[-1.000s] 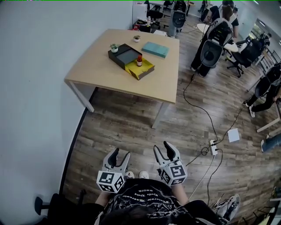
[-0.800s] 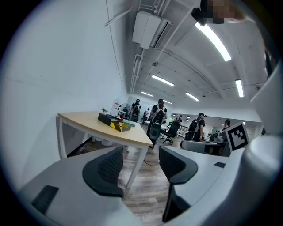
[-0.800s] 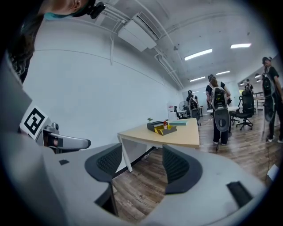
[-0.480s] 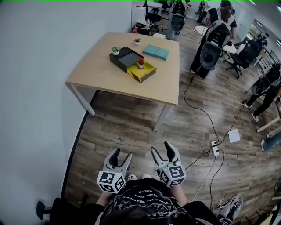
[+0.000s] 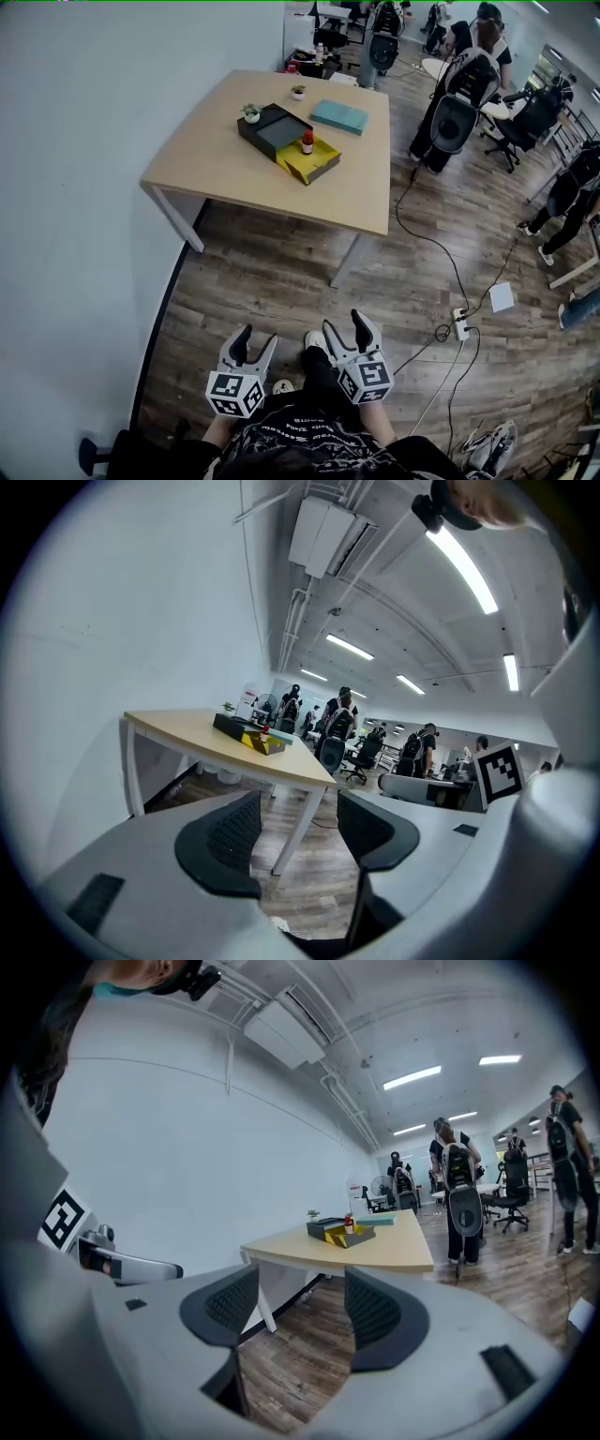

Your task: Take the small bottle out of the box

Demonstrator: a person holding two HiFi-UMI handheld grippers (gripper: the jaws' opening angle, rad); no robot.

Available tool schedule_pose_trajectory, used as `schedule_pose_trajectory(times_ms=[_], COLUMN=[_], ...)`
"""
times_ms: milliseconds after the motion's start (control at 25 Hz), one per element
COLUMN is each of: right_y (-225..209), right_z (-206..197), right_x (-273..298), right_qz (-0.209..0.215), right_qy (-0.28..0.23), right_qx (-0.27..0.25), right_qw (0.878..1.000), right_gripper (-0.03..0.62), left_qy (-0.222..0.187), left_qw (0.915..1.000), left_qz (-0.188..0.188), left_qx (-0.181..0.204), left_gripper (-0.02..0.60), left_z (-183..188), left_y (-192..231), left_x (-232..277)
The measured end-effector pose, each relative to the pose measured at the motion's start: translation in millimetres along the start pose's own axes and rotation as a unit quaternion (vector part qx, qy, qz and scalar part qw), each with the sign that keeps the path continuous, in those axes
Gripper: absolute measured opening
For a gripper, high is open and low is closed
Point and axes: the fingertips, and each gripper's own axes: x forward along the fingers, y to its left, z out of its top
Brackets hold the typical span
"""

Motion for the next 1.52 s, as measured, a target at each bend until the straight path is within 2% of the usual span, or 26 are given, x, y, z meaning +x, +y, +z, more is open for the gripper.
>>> schedule_pose_trajectory(times_ms=[200,480,840,1200,1400,1520], right_y=[-21.9,-72.4,-113.2,-179.9,-200.1,-206.5], right_z=[-1.1,20.3,46.2,61.2,63.9,63.6], right_x=[35.3,94.2,155.2,183.3,198.6,203.9], right_qz=[0.021,0.036,0.079,0.079,0.088,0.088], right_qy=[0.012,0.015,0.020,0.025,0.028,0.031], right_qx=[-0.009,-0.024,-0.028,-0.030,-0.030,-0.022], right_qw=[1.000,0.999,0.996,0.996,0.995,0.995], right_gripper=[0.296,0.298,0.298,0.296,0.296,0.296], left_qy=[-0.001,-0.006,-0.007,-0.018,-0.021,-0.008], left_qw=[0.9997,0.9995,0.9990,0.9986,0.9979,0.9979], left_qz=[0.020,0.033,0.043,0.049,0.059,0.062], left_qx=[-0.014,-0.001,0.004,0.012,0.015,0.019], left_gripper=[0.261,0.261,0.261,0.261,0.261,0.261], left_z=[2.7,31.7,63.3,85.4,89.4,85.9], left_y=[14.1,16.3,5.7,-19.9,-26.0,-28.3], left_x=[36.2,102.1,175.4,236.9,259.2,266.2])
